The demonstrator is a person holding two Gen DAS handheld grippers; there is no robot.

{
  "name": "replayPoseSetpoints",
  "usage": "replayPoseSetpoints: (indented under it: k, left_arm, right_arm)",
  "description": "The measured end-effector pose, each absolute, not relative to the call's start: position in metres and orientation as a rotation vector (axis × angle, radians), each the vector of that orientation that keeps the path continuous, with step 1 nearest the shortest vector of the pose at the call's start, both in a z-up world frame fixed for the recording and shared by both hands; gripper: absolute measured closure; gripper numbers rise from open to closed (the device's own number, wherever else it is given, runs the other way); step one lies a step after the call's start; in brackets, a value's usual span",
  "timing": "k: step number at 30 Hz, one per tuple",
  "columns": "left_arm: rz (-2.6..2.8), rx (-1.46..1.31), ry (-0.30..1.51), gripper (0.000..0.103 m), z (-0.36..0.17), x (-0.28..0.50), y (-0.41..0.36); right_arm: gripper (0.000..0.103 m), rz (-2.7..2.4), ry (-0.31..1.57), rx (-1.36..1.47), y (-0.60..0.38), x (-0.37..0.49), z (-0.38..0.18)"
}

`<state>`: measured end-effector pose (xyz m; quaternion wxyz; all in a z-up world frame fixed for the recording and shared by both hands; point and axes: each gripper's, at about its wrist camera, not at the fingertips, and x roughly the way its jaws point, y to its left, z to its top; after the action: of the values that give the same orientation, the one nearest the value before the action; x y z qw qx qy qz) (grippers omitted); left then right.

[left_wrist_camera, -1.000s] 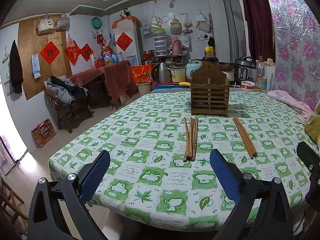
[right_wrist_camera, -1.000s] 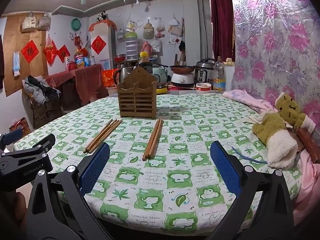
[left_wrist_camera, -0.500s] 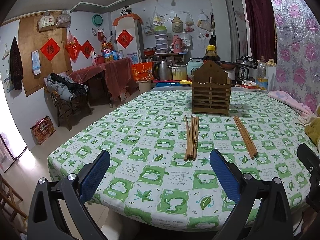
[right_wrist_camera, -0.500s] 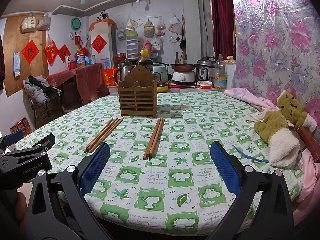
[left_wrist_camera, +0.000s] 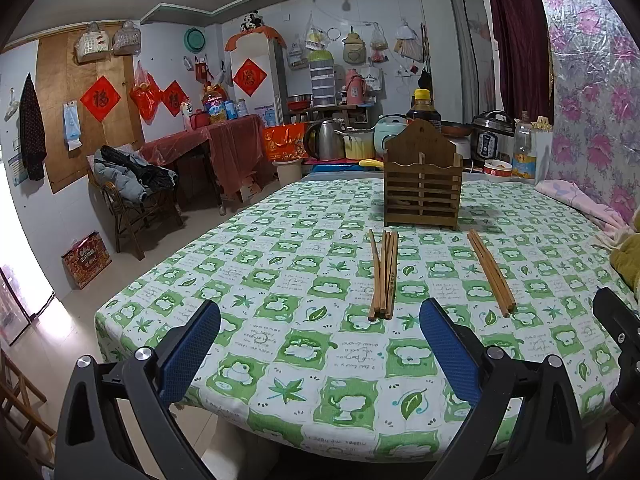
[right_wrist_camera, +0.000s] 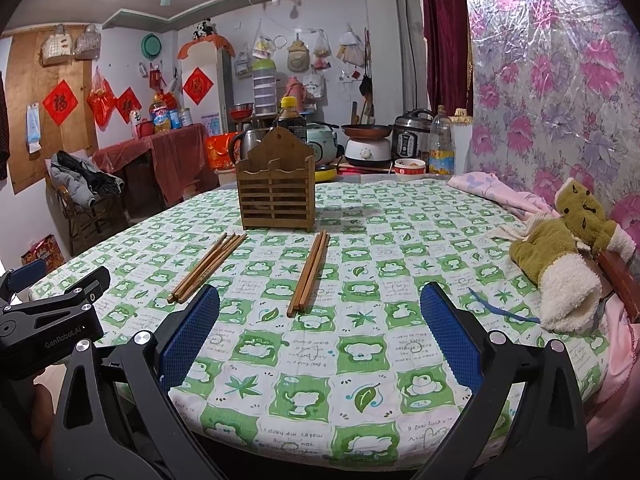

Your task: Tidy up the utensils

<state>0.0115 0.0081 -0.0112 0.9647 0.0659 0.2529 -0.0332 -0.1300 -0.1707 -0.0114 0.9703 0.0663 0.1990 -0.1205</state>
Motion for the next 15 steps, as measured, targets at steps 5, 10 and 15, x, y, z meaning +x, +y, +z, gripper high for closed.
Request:
replayPoseSetpoints:
  k: [5, 10, 15]
  left_arm:
    - [-0.068, 0.134, 0.513, 0.006, -0.0118, 0.0118, 0.0085]
    - [-0.068, 0.133, 0.512, 0.006, -0.0119, 0.0117, 0.0081]
    - [-0.067, 0.134, 0.512, 0.006, -0.0117, 0.0118, 0.0081]
  right_arm:
    - [0.006, -0.243, 0.403, 0.135, -0.1714, -0.1301, -0.0109]
    - [0.006, -0.243, 0.405, 0.134, -0.1712, -0.1297, -0.0114]
    - [0.006, -0.243, 0.405, 0.135, -0.1716, -0.1293, -0.0114]
